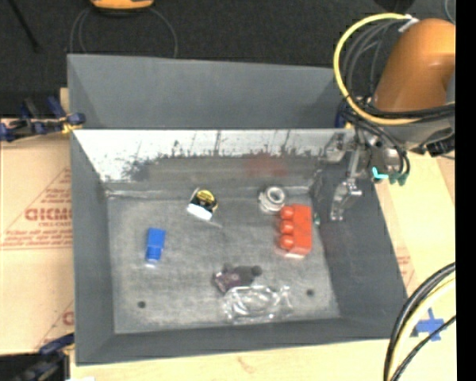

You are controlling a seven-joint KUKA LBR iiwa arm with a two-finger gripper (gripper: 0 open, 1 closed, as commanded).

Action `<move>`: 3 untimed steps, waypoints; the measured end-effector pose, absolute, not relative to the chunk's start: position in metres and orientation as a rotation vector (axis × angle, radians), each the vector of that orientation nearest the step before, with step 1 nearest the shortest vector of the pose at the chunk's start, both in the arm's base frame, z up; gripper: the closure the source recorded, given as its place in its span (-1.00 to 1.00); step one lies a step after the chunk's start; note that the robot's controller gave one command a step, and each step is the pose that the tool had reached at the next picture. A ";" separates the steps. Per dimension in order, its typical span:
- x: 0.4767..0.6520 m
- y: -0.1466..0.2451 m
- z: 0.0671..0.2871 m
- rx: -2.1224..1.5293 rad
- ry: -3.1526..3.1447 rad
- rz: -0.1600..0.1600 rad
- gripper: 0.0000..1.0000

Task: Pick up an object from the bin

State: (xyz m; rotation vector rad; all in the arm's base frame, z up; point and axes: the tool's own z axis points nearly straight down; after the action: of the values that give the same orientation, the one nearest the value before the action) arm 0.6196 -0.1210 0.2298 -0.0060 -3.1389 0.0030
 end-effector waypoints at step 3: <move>0.607 -0.115 0.076 1.037 -2.985 0.021 -1.00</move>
Offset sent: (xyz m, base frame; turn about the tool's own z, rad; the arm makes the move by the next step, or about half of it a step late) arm 0.0049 -0.0179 -0.1538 -0.0724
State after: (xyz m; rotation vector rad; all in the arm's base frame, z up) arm 0.6075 -0.1151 0.0759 1.0371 -2.9847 0.0214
